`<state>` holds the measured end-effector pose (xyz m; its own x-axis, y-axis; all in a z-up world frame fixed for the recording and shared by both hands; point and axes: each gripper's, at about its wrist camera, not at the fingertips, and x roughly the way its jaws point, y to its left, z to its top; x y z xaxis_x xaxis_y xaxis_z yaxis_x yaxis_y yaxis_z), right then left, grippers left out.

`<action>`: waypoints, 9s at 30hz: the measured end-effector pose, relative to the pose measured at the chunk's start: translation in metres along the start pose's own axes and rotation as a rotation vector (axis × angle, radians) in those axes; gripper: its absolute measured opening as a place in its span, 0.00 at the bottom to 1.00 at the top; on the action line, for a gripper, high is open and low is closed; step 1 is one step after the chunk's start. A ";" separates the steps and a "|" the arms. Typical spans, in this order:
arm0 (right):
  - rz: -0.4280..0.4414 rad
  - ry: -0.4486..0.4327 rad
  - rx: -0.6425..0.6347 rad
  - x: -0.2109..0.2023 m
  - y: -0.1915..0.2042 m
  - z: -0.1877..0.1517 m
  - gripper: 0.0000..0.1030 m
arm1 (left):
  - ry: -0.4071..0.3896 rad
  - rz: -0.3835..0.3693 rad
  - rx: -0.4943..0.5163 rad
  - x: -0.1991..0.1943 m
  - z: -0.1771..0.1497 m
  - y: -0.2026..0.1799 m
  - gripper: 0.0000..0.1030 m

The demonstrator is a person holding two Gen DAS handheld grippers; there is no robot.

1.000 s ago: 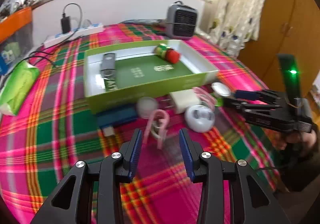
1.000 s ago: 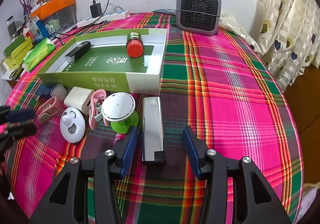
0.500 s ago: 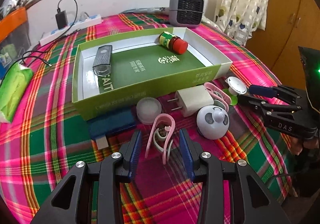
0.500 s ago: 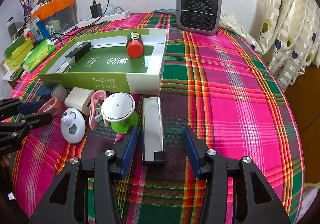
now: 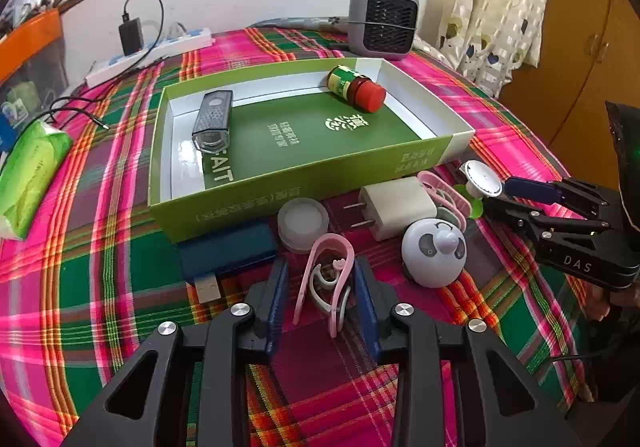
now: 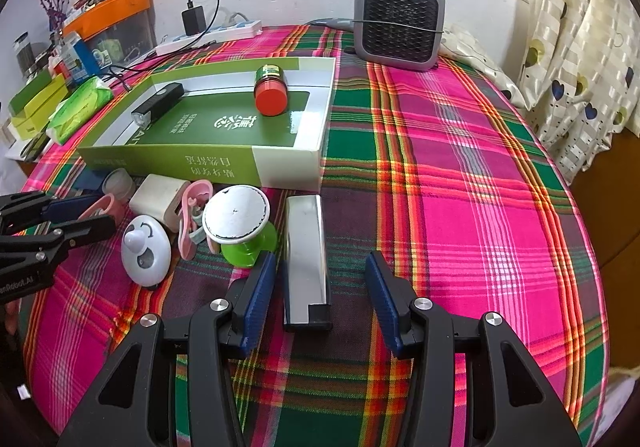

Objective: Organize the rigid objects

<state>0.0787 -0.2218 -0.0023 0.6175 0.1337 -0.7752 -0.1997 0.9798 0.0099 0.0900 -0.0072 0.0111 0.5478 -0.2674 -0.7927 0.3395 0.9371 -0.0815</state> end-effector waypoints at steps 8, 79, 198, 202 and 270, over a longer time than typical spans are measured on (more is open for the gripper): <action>0.002 -0.004 0.009 -0.001 -0.001 0.000 0.35 | -0.003 0.011 -0.021 -0.003 -0.003 0.002 0.22; 0.101 -0.156 -0.034 -0.041 0.010 0.060 0.23 | -0.120 0.047 -0.074 -0.034 0.062 0.025 0.22; 0.078 -0.048 0.031 0.014 0.015 0.096 0.35 | -0.102 0.117 -0.159 -0.017 0.061 0.040 0.32; 0.091 -0.067 0.055 0.001 0.010 0.085 0.35 | -0.115 0.111 -0.183 -0.027 0.050 0.045 0.32; 0.114 -0.067 0.052 -0.008 0.016 0.016 0.35 | -0.056 -0.038 -0.132 -0.036 -0.012 0.021 0.34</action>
<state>0.0822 -0.2052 0.0142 0.6429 0.2521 -0.7233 -0.2324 0.9640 0.1294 0.0682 0.0244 0.0302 0.5797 -0.3116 -0.7529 0.2591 0.9465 -0.1923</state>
